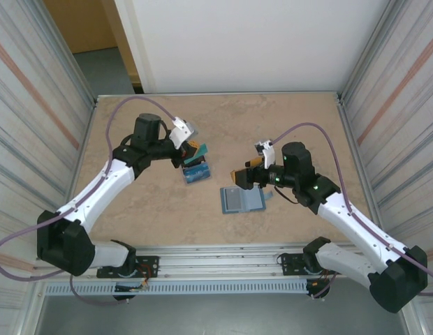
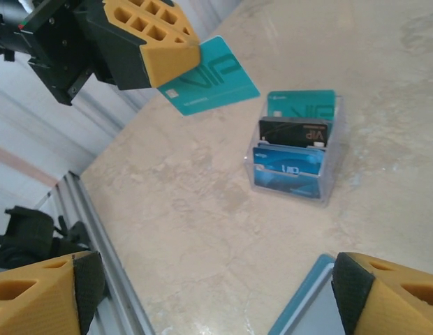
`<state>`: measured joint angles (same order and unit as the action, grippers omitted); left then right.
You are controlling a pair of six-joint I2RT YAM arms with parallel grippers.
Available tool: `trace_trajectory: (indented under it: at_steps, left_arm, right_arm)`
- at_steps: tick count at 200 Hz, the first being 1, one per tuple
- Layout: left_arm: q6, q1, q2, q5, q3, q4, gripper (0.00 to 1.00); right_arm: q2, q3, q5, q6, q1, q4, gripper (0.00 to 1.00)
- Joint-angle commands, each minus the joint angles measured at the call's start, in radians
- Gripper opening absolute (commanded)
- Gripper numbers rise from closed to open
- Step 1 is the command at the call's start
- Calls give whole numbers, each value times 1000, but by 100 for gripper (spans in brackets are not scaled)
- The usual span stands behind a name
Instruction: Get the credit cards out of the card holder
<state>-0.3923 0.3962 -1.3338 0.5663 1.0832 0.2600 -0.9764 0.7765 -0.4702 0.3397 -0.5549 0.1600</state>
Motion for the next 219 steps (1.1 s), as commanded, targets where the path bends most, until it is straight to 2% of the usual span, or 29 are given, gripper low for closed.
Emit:
trace_trajectory:
  at_steps: [1,50,76,219]
  left_arm:
    - [-115,-25,-44,-26,-11,-99,0]
    - [-270,-61,-155,39,35,-90,0]
    - [-284,-85,-185,85,30,-127,0]
    - [-341,-135,-339,118,59,-130,0]
  right_arm:
    - [-8,43,89,38,7,23,87]
    - [-8,43,175,69,9,47,87]
    - [-8,37,208,86,16,52,88]
    - [-55,59,228,117,50,90,88]
